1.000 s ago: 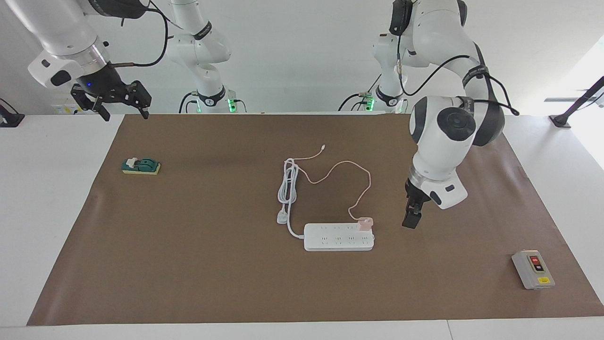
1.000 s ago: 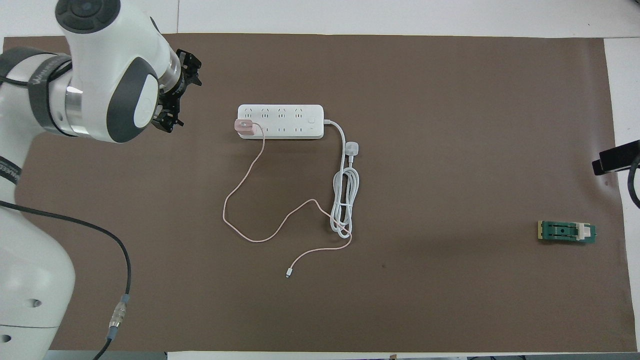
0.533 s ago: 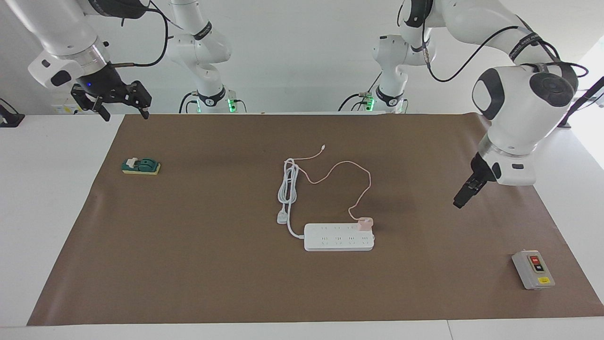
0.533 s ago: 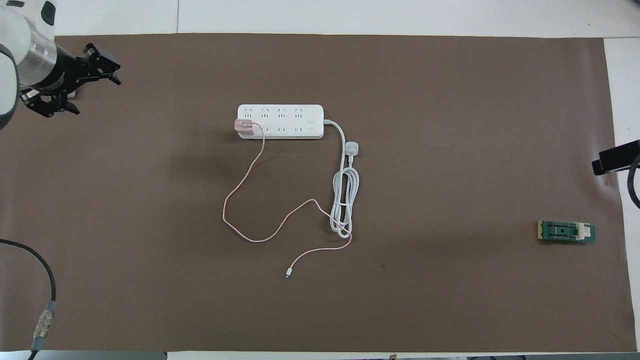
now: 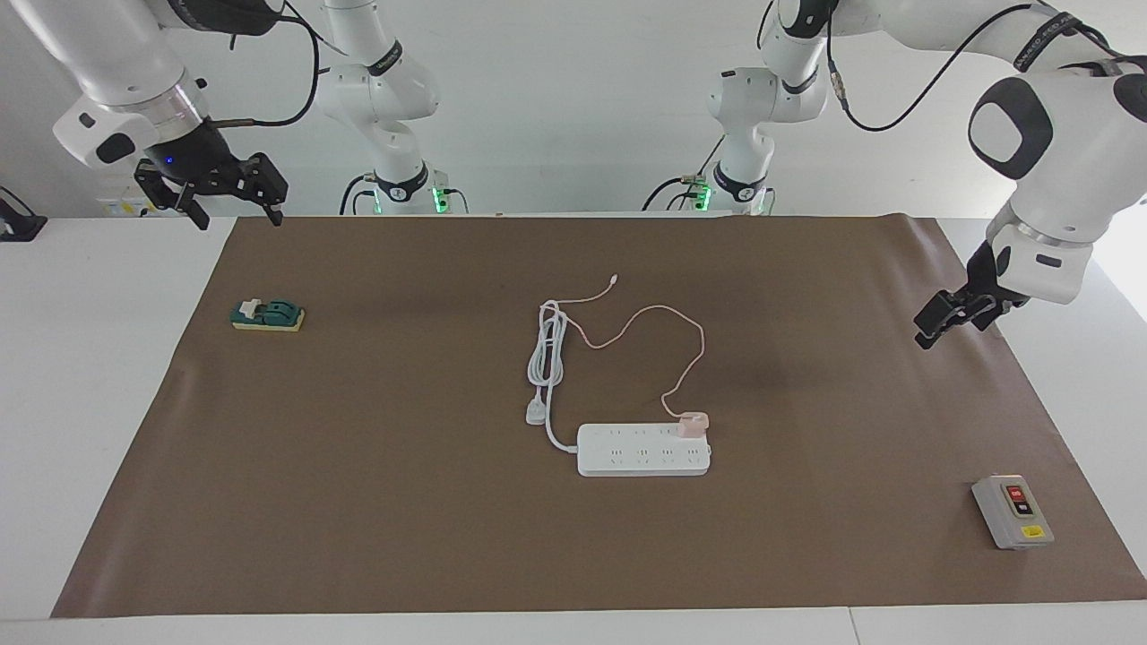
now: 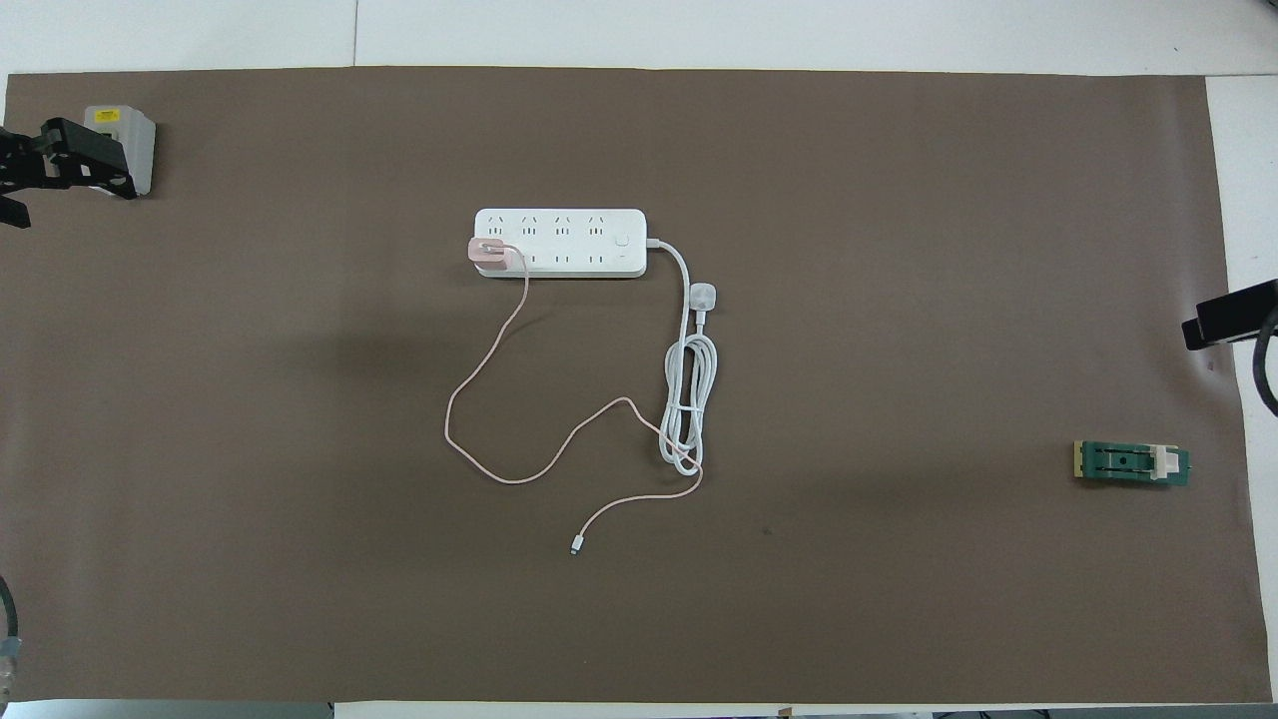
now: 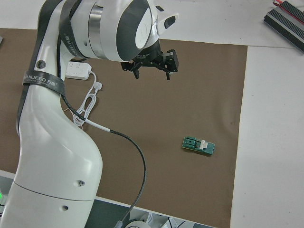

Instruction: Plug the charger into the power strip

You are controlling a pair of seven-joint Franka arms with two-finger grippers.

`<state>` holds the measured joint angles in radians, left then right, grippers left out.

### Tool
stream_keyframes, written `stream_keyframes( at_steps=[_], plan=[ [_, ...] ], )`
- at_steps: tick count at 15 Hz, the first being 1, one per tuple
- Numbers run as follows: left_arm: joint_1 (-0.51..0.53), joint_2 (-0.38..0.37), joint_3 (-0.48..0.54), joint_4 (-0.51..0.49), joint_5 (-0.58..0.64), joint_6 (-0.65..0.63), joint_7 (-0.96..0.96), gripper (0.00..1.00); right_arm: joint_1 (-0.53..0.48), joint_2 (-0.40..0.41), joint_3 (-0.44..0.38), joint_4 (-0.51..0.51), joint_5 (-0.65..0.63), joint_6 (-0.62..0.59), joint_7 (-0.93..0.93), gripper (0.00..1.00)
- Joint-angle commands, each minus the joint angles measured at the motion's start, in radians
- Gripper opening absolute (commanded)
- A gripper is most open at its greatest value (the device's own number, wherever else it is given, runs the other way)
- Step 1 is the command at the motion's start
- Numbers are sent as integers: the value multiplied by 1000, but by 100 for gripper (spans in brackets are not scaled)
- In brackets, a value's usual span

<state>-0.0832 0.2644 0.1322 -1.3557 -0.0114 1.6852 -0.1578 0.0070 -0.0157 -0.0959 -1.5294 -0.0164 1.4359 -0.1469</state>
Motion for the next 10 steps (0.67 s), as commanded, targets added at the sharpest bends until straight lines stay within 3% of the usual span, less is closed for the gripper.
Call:
stream_keyframes(
  at_steps=[1, 4, 7, 9, 10],
  plan=[
    [13, -37, -6, -16, 2, -31, 14, 100, -4, -20, 2, -21, -4, -3, -22, 100],
    [8, -86, -20, -17, 8, -101, 12, 100, -4, -20, 2, -21, -4, -3, -22, 100],
    [3, -160, -20, -118, 10, -90, 15, 100, -4, -20, 2, -21, -4, -3, -22, 100],
    [6, -273, -23, -248, 7, -32, 24, 100, -4, -20, 2, -20, -4, -3, -22, 100],
    [3, -280, -25, -252, 5, -45, 27, 100, -4, -20, 2, -21, -4, -3, -22, 100]
  ],
)
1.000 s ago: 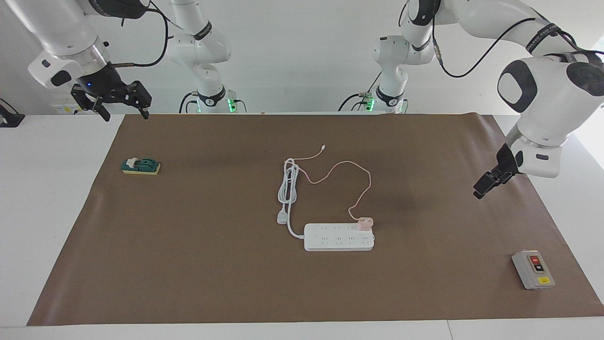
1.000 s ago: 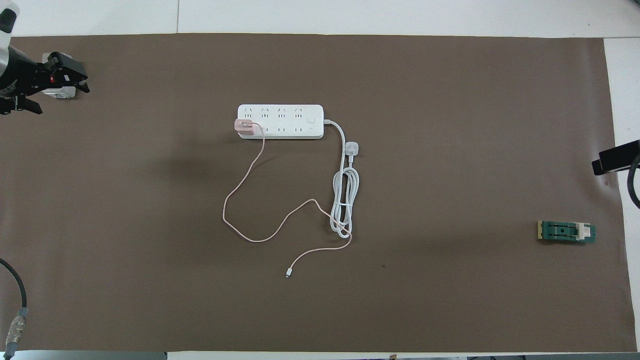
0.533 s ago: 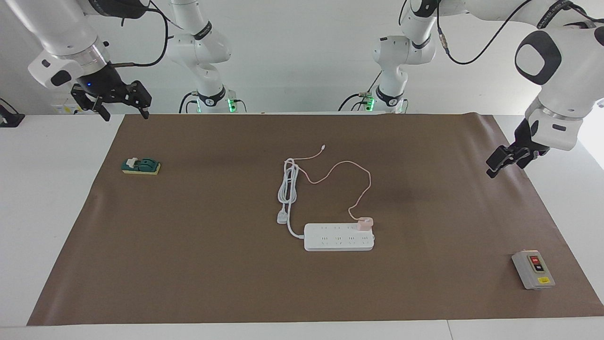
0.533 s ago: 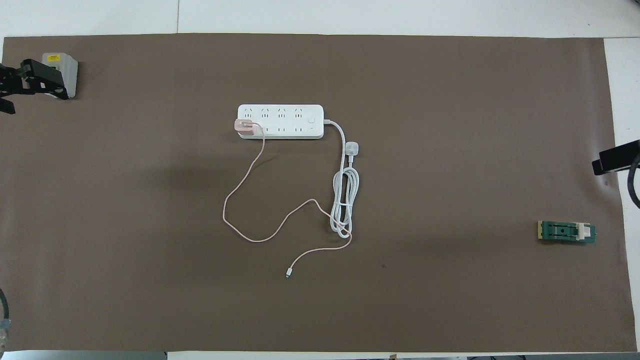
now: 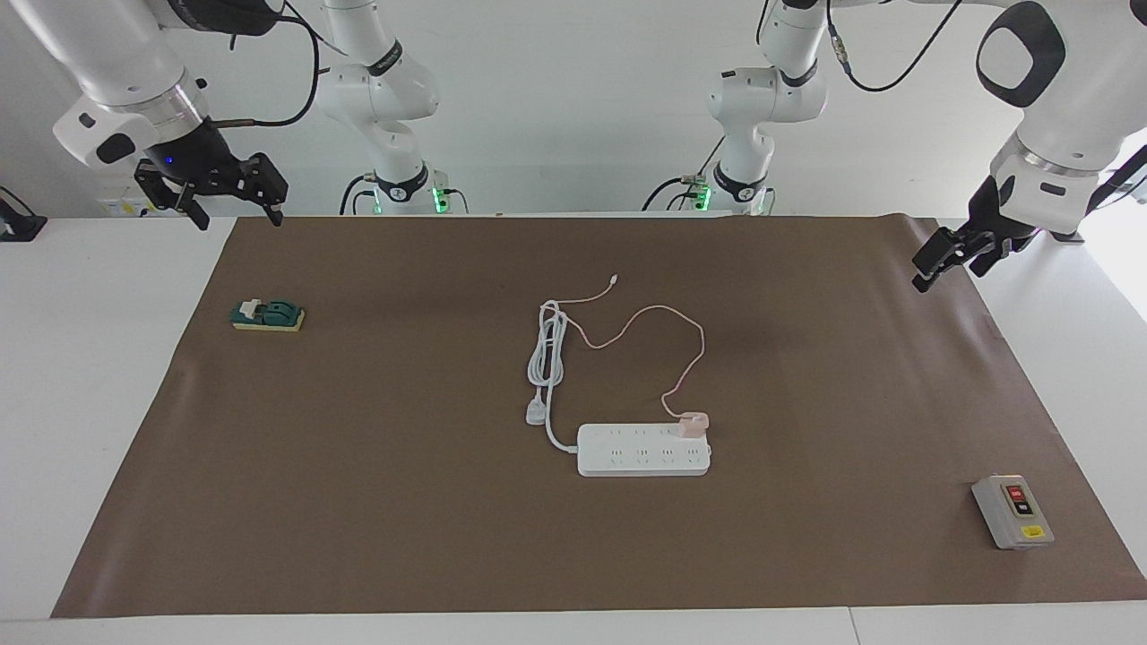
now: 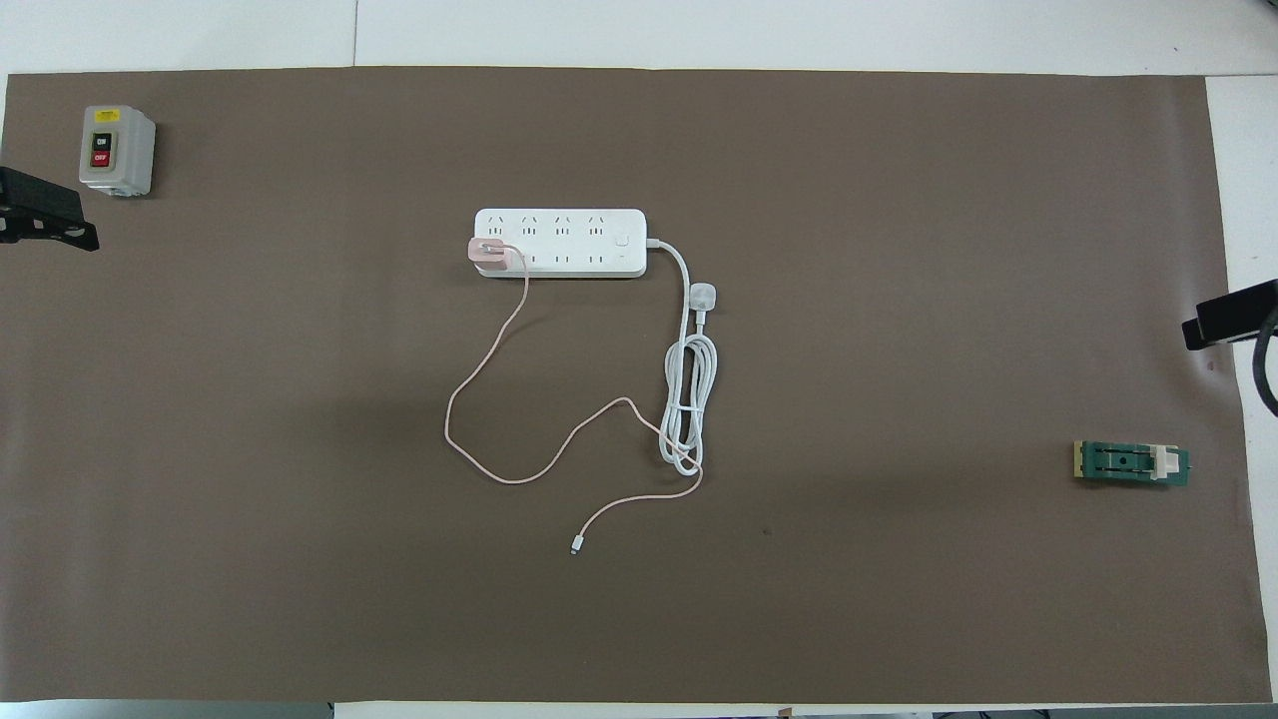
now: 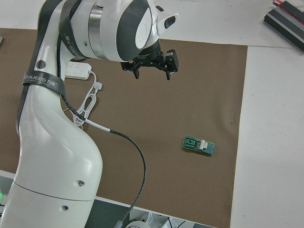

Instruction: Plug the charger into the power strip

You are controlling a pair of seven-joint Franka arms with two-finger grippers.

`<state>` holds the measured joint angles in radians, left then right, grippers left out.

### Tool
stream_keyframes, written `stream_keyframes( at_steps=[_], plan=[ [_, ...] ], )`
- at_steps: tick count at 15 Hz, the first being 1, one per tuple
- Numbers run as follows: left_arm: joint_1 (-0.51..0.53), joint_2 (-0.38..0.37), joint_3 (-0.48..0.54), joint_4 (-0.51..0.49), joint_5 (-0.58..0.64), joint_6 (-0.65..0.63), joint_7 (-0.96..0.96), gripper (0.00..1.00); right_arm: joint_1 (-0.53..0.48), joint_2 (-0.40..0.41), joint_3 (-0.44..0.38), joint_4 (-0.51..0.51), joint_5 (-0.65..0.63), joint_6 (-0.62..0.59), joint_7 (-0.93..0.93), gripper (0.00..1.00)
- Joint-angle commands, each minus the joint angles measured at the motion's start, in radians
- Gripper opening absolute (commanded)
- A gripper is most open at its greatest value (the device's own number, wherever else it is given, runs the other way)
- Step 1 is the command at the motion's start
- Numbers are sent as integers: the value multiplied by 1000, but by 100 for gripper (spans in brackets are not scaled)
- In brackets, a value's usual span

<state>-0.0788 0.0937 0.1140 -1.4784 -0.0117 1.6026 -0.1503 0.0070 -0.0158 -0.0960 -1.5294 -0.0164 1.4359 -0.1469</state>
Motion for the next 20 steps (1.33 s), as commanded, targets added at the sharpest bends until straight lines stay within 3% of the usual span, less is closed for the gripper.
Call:
stream_keyframes(
  at_steps=[1, 3, 8, 12, 20],
  plan=[
    [-1, -114, -23, -135, 4, 37, 32, 100, -4, -20, 2, -21, -4, -3, -22, 100],
    [7, -112, -69, -137, 6, 37, 61, 100, -4, -20, 2, -21, -4, -3, -22, 100],
    [5, -117, -73, -140, 3, 36, 64, 100, -15, -20, -1, -21, -4, -3, -22, 100],
    [1, -127, -73, -140, 3, -56, 52, 100, -12, -20, -1, -20, -4, -3, -22, 100],
    [7, -127, -105, -151, 1, -64, 57, 100, -13, -20, -1, -20, -4, -3, -22, 100]
  ],
)
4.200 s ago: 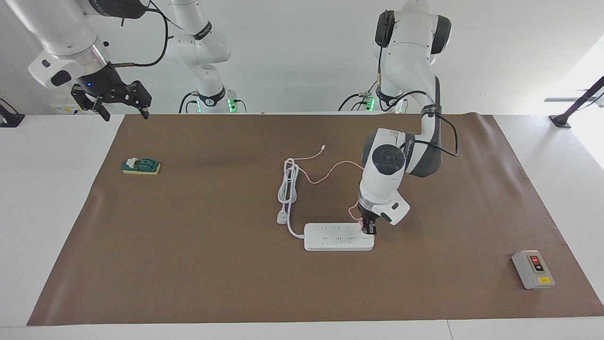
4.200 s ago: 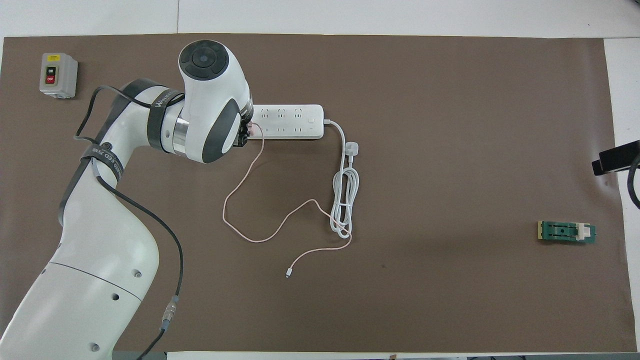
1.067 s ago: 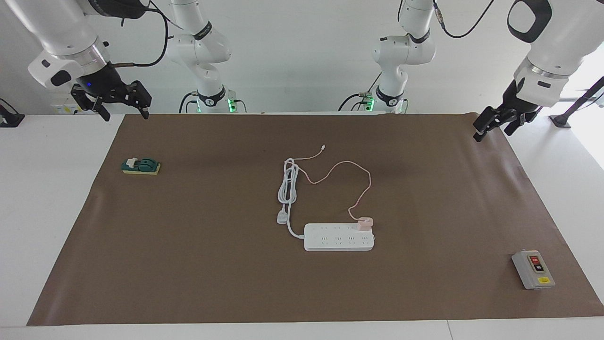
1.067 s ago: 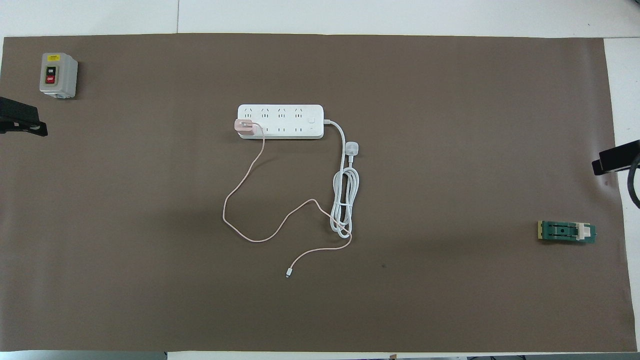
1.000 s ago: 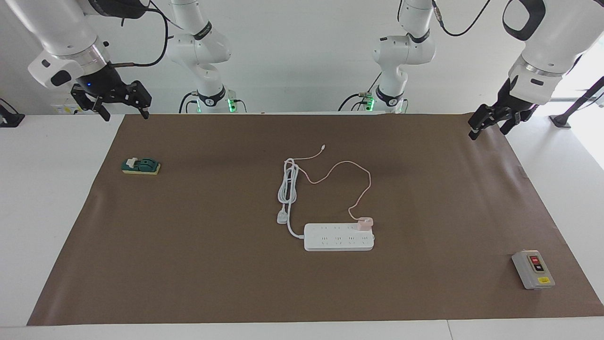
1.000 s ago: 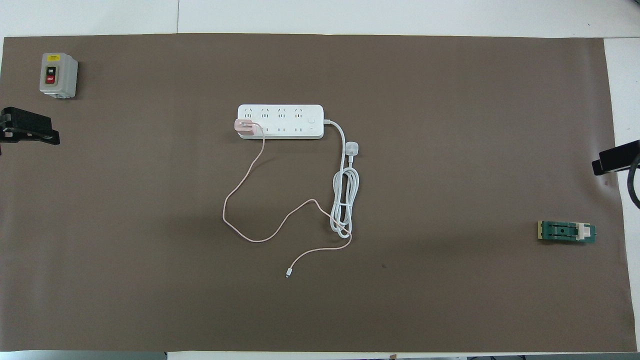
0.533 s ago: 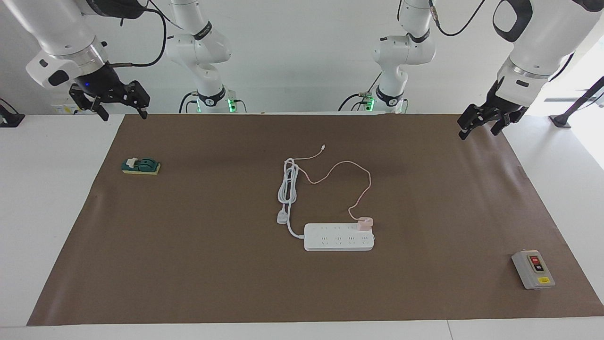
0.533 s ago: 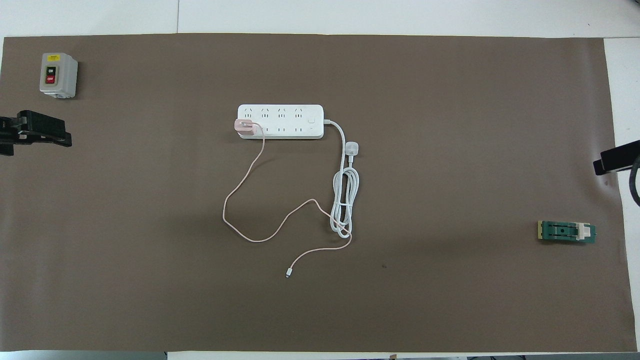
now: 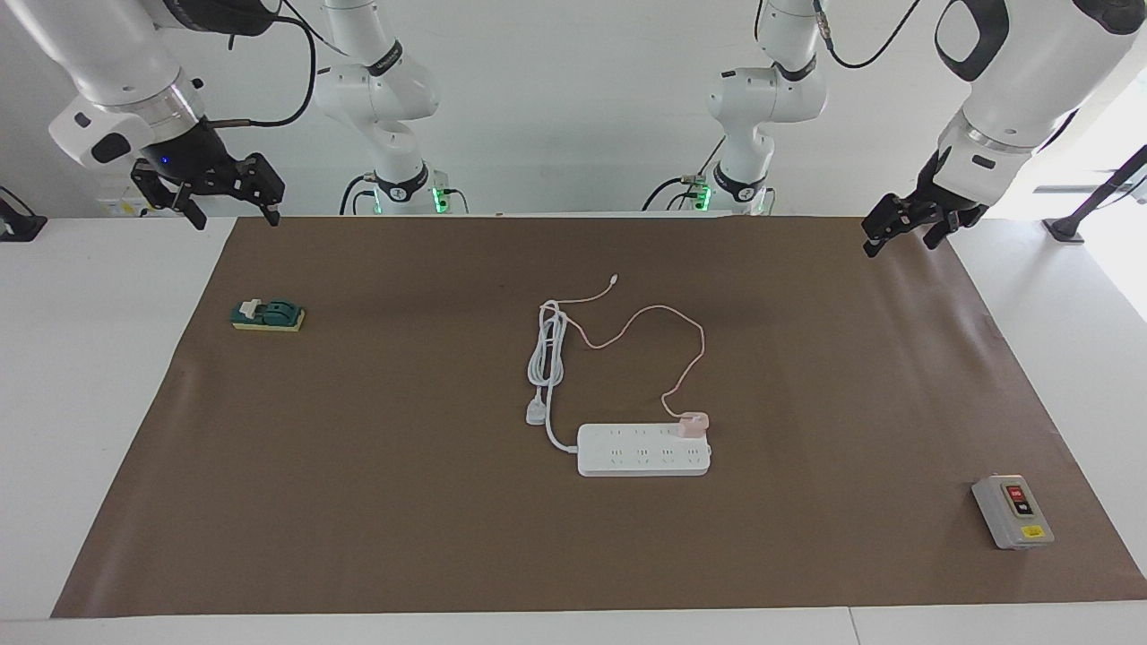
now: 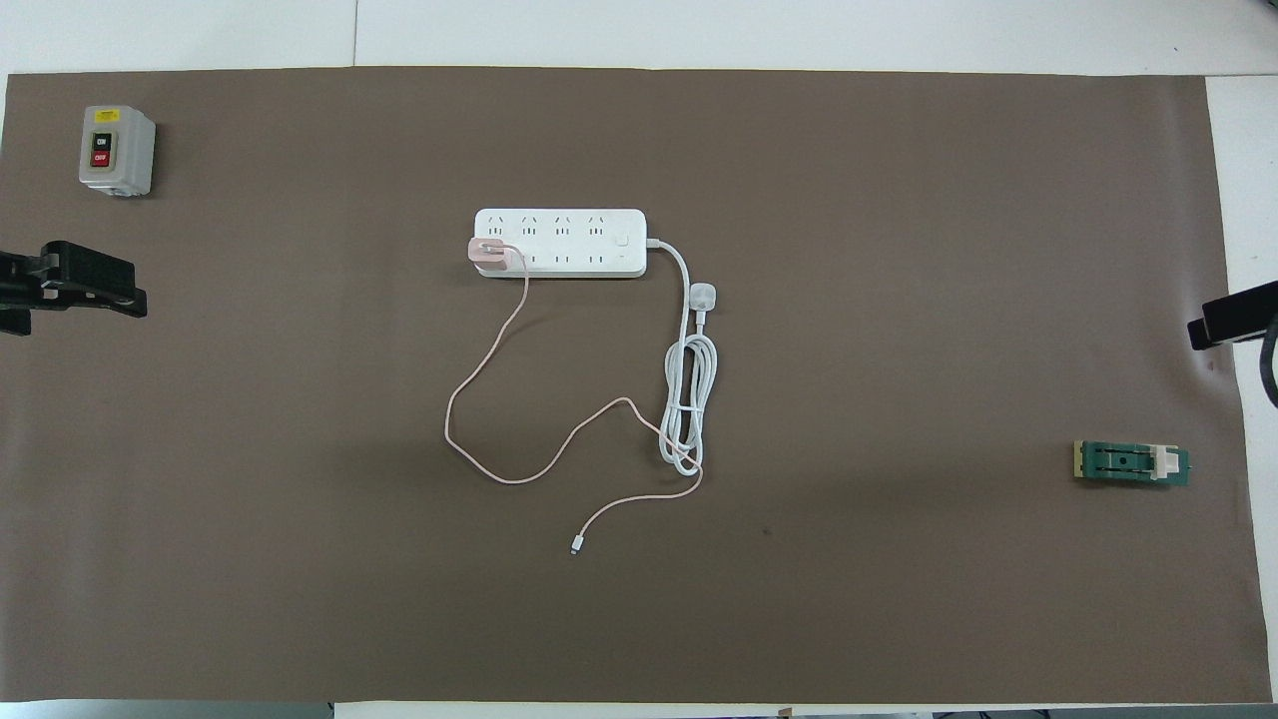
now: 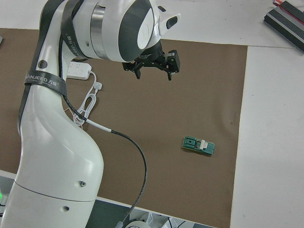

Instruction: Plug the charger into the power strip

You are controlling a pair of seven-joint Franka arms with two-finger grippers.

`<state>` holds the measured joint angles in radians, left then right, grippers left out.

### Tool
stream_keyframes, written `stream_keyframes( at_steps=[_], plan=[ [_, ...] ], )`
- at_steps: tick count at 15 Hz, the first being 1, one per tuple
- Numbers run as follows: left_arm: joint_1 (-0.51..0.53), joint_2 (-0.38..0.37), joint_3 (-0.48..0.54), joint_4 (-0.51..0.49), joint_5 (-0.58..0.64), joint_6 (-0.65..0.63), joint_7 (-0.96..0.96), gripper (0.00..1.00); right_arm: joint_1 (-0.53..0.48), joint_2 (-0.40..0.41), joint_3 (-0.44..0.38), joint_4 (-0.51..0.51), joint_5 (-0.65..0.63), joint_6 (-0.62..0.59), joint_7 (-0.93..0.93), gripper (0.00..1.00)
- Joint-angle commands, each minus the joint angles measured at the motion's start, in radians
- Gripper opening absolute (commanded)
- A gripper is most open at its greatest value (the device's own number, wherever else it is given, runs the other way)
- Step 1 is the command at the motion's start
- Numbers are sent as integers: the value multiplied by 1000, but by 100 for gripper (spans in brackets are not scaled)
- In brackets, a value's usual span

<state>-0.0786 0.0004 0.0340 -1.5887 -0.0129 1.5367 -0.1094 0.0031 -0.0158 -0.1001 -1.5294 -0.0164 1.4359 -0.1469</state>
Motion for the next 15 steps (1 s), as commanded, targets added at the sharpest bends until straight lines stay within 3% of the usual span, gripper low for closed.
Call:
stream_keyframes(
  at_steps=[1, 15],
  plan=[
    [8, -33, -28, -39, 2, 0, 58, 100, -8, -20, 3, -20, -4, -3, -22, 100],
    [26, -20, -26, -14, 5, -3, 122, 100, -9, -20, 2, -20, -4, -3, -22, 100]
  ],
)
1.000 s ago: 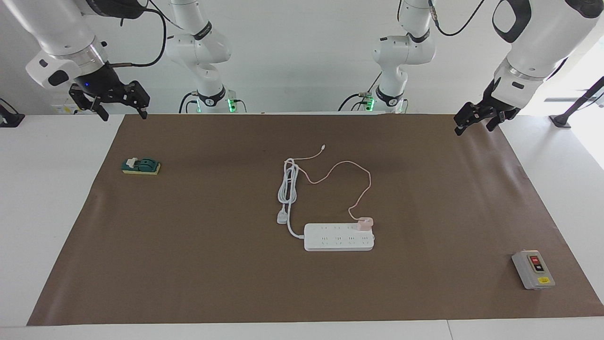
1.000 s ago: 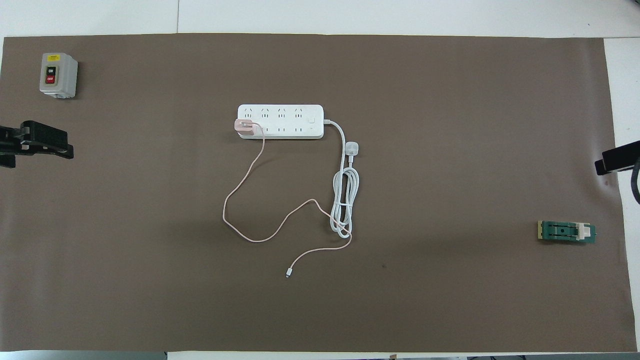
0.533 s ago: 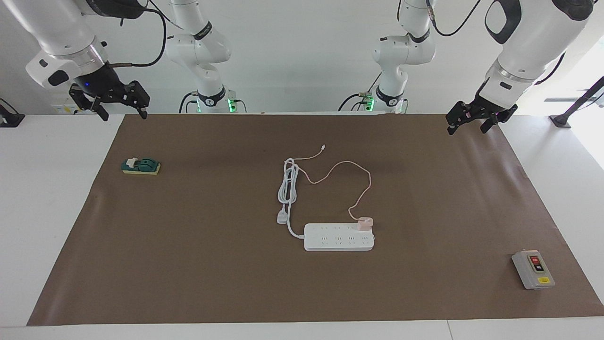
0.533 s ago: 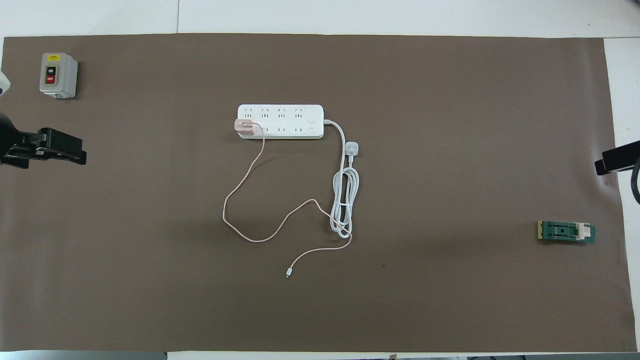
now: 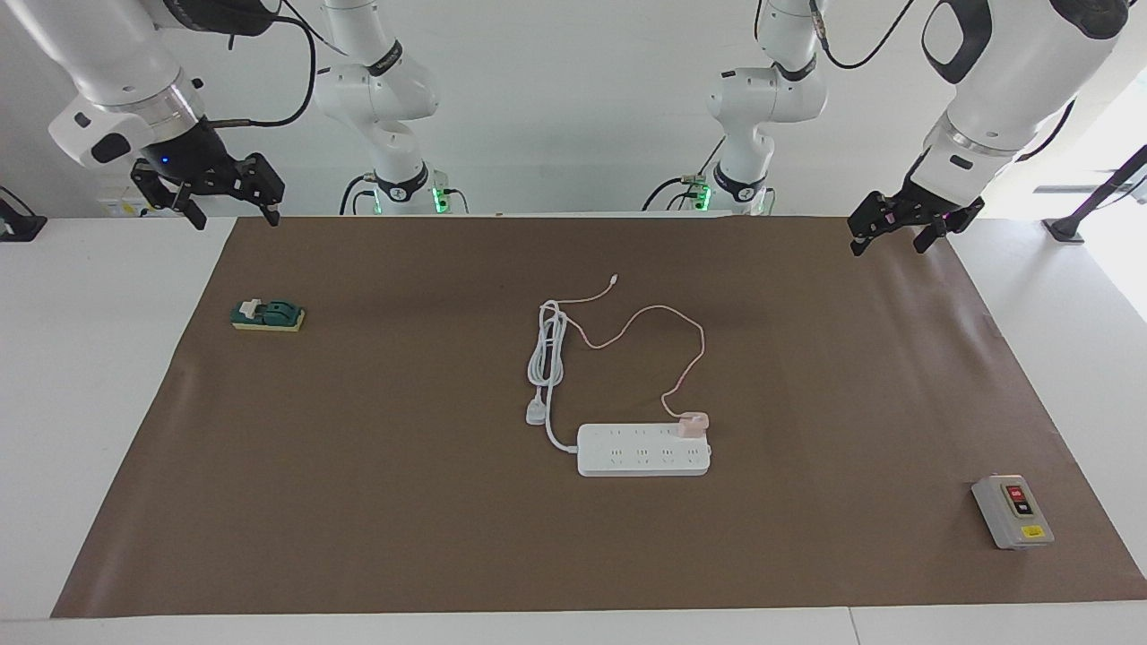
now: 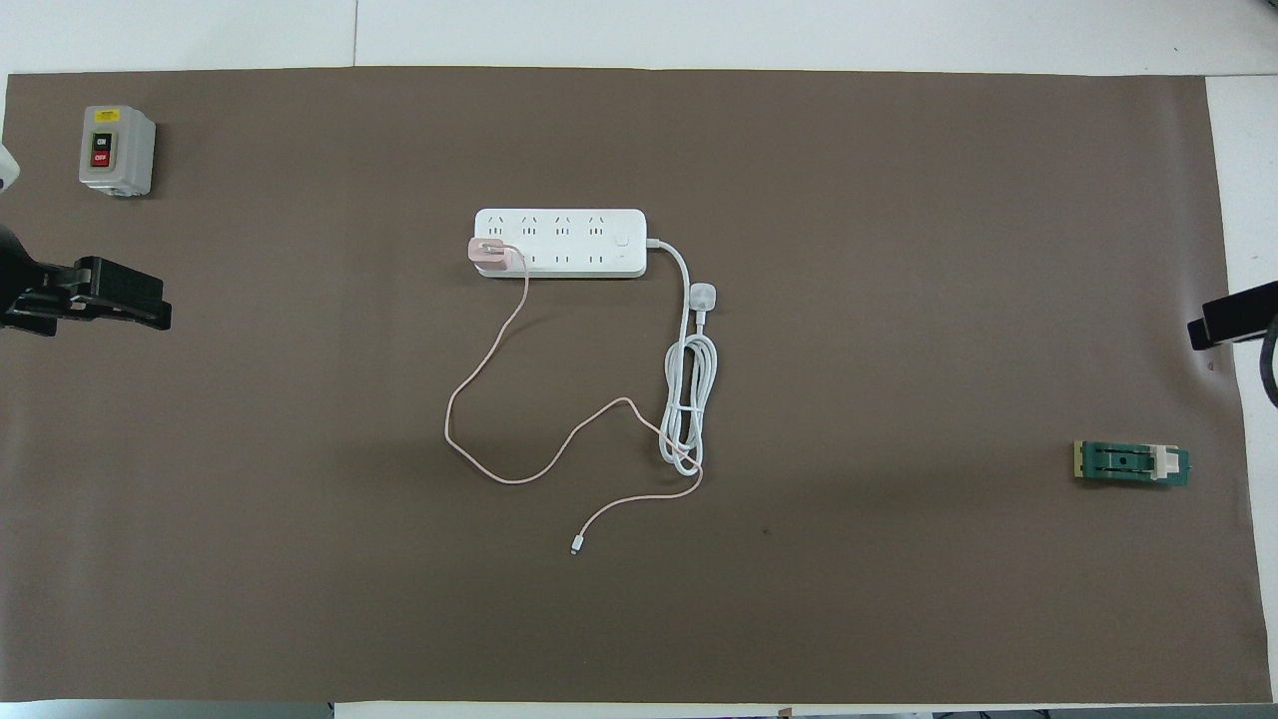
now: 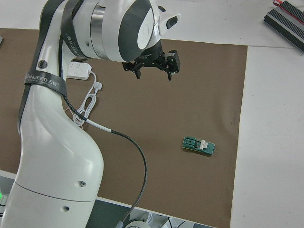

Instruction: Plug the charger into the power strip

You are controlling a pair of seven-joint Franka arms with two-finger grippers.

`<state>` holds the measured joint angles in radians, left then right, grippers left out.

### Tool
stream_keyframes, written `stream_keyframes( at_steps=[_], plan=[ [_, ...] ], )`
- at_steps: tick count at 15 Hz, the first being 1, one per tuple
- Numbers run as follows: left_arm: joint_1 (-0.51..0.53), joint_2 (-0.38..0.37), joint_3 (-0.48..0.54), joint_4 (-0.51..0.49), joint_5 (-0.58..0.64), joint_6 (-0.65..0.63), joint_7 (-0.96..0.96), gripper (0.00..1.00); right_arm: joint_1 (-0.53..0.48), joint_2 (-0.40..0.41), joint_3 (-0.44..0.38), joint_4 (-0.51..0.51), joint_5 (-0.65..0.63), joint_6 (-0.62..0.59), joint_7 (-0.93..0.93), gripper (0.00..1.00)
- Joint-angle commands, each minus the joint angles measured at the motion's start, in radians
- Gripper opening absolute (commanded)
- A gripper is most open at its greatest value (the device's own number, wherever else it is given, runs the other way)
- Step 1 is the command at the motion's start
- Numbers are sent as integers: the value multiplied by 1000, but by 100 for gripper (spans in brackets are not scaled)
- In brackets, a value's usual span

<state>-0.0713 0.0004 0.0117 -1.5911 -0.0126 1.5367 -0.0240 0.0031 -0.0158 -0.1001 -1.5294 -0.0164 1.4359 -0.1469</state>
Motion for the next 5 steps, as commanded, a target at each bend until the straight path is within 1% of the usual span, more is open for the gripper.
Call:
stream_keyframes(
  at_steps=[1, 5],
  plan=[
    [19, -19, -4, -12, 6, -3, 38, 100, -9, -20, 3, -20, -4, -3, -22, 100],
    [18, -19, -6, -10, 6, -7, 35, 100, -9, -20, 4, -20, -4, -3, -22, 100]
  ],
)
